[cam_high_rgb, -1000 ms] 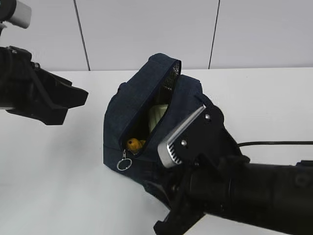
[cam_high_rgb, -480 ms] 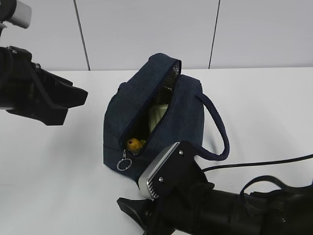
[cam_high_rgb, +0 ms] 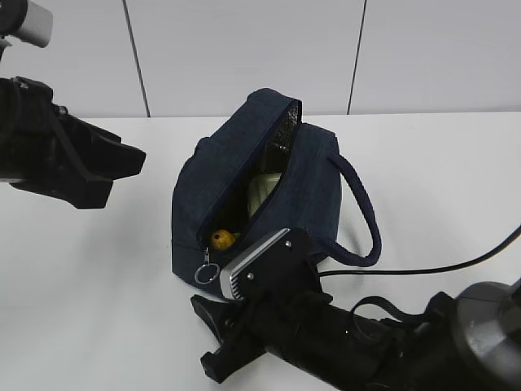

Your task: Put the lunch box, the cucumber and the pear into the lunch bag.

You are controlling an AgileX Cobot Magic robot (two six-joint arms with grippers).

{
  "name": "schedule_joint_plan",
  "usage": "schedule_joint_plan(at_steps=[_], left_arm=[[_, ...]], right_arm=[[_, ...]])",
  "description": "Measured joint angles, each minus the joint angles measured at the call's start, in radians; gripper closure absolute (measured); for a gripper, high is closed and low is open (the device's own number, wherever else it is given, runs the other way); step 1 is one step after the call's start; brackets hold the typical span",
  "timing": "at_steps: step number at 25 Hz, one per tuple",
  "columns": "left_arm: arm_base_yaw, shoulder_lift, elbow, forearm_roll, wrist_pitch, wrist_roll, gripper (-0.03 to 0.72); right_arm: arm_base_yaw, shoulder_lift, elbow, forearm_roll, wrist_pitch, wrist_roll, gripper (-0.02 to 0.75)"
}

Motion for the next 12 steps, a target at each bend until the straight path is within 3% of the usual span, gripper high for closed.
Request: schedule_joint_plan(at_steps=[12], left_arm=[[0.0,0.0,0.0,0.0,0.0,0.0,0.446]], right_arm=[[0.0,0.0,-0.111,0.043,0.203,-0.015,0.306]])
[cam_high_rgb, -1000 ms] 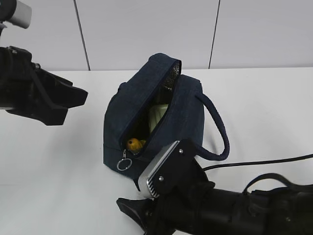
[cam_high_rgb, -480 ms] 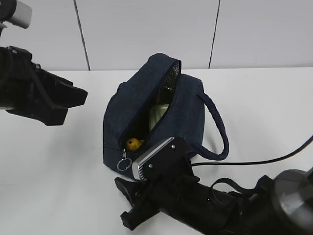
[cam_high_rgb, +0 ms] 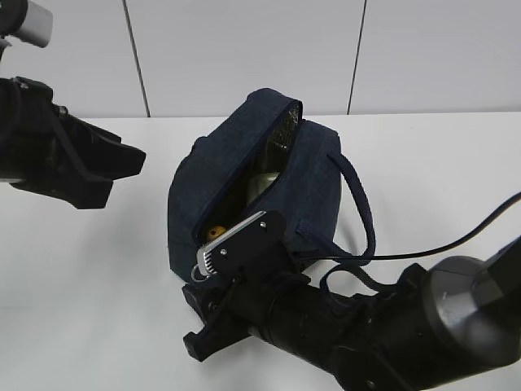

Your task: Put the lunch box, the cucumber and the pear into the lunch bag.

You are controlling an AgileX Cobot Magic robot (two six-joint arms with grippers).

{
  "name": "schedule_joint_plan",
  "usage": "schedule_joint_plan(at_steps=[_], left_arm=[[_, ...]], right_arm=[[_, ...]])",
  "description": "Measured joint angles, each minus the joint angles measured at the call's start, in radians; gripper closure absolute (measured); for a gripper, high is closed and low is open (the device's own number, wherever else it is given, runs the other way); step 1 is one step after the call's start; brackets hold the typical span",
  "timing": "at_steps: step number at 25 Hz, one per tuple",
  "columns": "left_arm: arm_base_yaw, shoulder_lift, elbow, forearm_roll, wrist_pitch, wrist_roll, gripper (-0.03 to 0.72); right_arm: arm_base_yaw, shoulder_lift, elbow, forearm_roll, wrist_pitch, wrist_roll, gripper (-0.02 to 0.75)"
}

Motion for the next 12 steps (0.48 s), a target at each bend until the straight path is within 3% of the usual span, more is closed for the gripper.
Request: schedule_joint_plan(at_steps=[3,8,12], left_arm=[[0.0,0.0,0.0,0.0,0.0,0.0,0.446],[0.0,0.0,0.0,0.0,0.0,0.0,0.446],[0.0,0.0,0.0,0.0,0.0,0.0,0.446]], right_arm=[[0.0,0.0,-0.031,-0.01,0.033,-0.002,0.306],[0.0,0.0,-0.043,-0.145,0.064,0.055,0.306],[0.0,0.0,-0.043,-0.121,0.074,0.061,0.306]])
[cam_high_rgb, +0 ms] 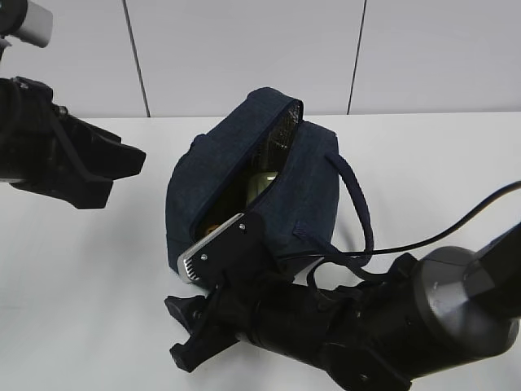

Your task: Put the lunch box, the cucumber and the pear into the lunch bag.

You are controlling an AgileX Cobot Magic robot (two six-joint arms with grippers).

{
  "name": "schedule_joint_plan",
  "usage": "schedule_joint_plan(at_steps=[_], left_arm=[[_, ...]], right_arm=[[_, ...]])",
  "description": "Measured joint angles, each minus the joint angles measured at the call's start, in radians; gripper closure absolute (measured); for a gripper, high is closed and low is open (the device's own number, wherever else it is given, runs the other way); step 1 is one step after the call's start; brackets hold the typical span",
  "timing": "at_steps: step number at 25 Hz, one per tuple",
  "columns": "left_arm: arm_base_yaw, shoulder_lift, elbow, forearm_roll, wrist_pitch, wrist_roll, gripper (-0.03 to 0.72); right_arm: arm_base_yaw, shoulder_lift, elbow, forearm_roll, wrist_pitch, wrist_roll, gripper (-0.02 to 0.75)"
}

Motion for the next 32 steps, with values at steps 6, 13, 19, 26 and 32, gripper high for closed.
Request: schedule_joint_plan(at_steps=[6,13,19,26,32], left_arm=[[0.0,0.0,0.0,0.0,0.0,0.0,0.446],[0.0,0.0,0.0,0.0,0.0,0.0,0.446],[0.0,0.0,0.0,0.0,0.0,0.0,0.446],[0.0,0.0,0.0,0.0,0.0,0.0,0.446],[0.0,0.0,0.0,0.0,0.0,0.0,0.446]], right_arm=[[0.0,0.0,0.0,0.087,0.058,-0.002,0.306],[0.002,0.0,-0.01,0.16,0.062,-0.036,0.306],[0.002,0.009,-0.078,0.199,0.111,-0.051,0.306],[0.007,0.062,-0.169,0.212,0.184,-0.065,0.306],[0.008,0.066,-0.177,0.23,0.212,-0.067,0.306]])
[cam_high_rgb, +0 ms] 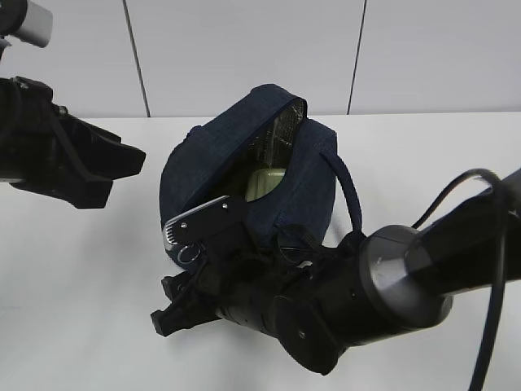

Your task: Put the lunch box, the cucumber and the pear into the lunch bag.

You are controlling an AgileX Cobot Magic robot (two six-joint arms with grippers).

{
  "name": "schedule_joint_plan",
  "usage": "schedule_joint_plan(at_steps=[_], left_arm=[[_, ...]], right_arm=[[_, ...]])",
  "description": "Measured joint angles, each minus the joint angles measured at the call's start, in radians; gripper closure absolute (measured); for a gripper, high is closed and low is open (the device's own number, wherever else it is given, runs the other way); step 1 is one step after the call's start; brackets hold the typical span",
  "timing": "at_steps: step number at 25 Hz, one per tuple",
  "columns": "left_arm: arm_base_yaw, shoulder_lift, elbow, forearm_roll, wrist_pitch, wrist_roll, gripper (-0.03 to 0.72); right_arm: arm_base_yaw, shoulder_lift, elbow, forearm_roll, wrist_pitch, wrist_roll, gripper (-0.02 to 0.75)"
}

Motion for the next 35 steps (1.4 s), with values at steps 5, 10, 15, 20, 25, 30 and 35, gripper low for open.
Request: schedule_joint_plan(at_steps=[5,10,15,20,25,30,35], left_arm=[[0.0,0.0,0.0,0.0,0.0,0.0,0.446],[0.0,0.0,0.0,0.0,0.0,0.0,0.446],[0.0,0.0,0.0,0.0,0.0,0.0,0.446],[0.0,0.0,0.0,0.0,0.0,0.0,0.446],[0.0,0.0,0.0,0.0,0.0,0.0,0.446],[0.0,0.0,0.0,0.0,0.0,0.0,0.446],[0.0,0.0,0.0,0.0,0.0,0.0,0.446]], right_arm=[[0.0,-0.009,0.0,0.017,0.088,-0.02,0.306],[0.0,-0.079,0.0,0.045,0.174,-0.076,0.306],[0.006,-0.102,0.0,0.055,0.257,-0.086,0.306],[0.03,-0.106,0.0,0.055,0.296,-0.089,0.306],[0.057,-0.108,0.0,0.055,0.32,-0.105,0.307],[0.085,-0.108,0.0,0.055,0.331,-0.111,0.307],[0.112,-0.108,0.0,0.056,0.313,-0.15,0.308]])
